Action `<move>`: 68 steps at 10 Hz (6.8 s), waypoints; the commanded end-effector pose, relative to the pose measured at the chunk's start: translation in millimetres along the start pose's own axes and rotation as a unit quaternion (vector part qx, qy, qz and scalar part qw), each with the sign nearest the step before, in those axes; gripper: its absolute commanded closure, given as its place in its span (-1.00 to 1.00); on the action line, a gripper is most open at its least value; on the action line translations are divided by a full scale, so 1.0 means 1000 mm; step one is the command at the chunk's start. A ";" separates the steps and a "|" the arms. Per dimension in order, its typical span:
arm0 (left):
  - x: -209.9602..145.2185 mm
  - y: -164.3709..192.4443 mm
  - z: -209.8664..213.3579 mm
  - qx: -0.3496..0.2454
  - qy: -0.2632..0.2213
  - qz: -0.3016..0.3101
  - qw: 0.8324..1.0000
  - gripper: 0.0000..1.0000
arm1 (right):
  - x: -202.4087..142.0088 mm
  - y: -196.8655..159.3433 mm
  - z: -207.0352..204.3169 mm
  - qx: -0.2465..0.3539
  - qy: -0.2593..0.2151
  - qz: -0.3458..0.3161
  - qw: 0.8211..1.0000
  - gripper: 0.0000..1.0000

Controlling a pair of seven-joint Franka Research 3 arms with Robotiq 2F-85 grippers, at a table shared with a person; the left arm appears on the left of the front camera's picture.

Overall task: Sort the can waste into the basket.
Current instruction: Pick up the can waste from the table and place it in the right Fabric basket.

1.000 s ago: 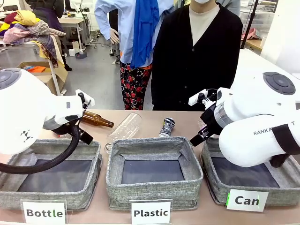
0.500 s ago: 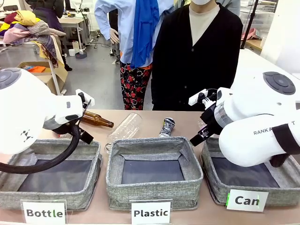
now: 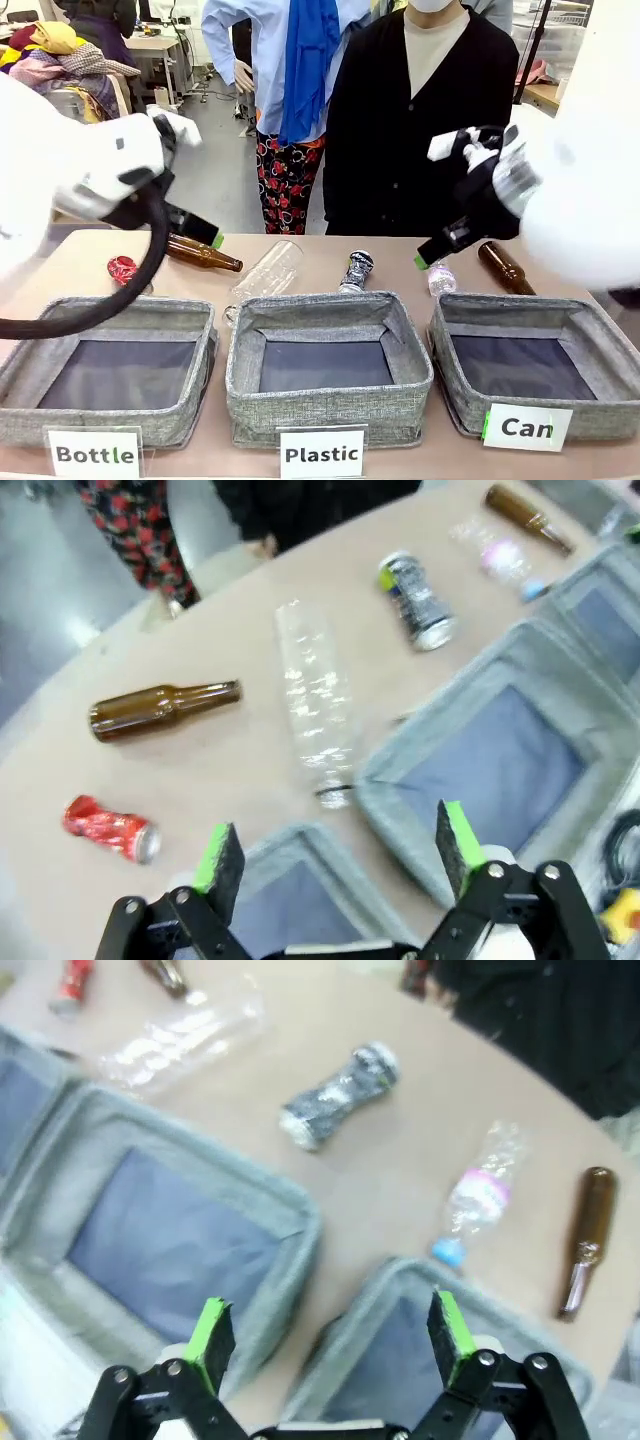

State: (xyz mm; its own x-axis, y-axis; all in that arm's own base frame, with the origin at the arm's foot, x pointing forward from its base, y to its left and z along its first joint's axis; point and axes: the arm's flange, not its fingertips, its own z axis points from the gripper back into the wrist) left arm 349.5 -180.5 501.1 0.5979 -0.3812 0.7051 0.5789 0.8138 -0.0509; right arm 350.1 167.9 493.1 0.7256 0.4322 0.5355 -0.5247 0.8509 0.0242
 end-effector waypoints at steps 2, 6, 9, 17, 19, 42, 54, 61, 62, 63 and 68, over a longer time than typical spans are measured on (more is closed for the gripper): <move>-0.064 0.015 0.088 -0.217 0.030 0.007 0.976 -1.00 | -0.019 -0.028 0.071 0.169 -0.047 -0.084 0.981 -1.00; -0.125 0.138 0.125 -0.340 -0.017 0.133 0.931 -1.00 | -0.102 -0.143 0.108 0.303 -0.117 -0.221 0.920 -1.00; -0.181 0.227 0.100 -0.401 -0.096 0.270 0.870 -1.00 | -0.176 -0.226 0.086 0.339 -0.169 -0.362 0.852 -1.00; -0.213 0.242 0.088 -0.409 -0.142 0.329 0.839 -1.00 | -0.232 -0.289 0.071 0.344 -0.181 -0.454 0.802 -1.00; -0.213 0.242 0.088 -0.409 -0.142 0.329 0.839 -1.00 | -0.232 -0.289 0.071 0.344 -0.181 -0.454 0.802 -1.00; -0.024 0.242 -0.052 0.132 0.124 0.240 0.954 -1.00 | -0.232 -0.289 0.071 0.344 -0.181 -0.454 0.802 -1.00; -0.200 0.364 0.097 -0.205 0.110 0.176 0.957 -1.00 | -0.232 -0.289 0.071 0.344 -0.181 -0.454 0.802 -1.00; -0.072 0.276 0.011 -0.089 0.242 0.097 0.961 -1.00 | -0.232 -0.289 0.071 0.344 -0.181 -0.454 0.802 -1.00; -0.056 0.267 -0.008 -0.060 0.261 0.107 0.958 -1.00 | -0.232 -0.289 0.071 0.344 -0.181 -0.454 0.802 -1.00; -0.043 0.260 -0.027 -0.040 0.280 0.110 0.953 -1.00 | -0.232 -0.289 0.071 0.344 -0.181 -0.454 0.802 -1.00; -0.016 0.263 -0.100 0.066 0.272 0.271 0.921 -1.00 | -0.232 -0.289 0.071 0.344 -0.181 -0.454 0.802 -1.00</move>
State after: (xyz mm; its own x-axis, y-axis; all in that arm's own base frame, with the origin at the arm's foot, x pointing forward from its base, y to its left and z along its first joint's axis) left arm 535.8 0.8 403.2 0.9793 -0.1079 0.1710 0.1369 0.9762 -0.1680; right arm 298.7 -198.3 421.2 0.8469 -0.4862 0.2152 -0.0333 0.3555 0.9341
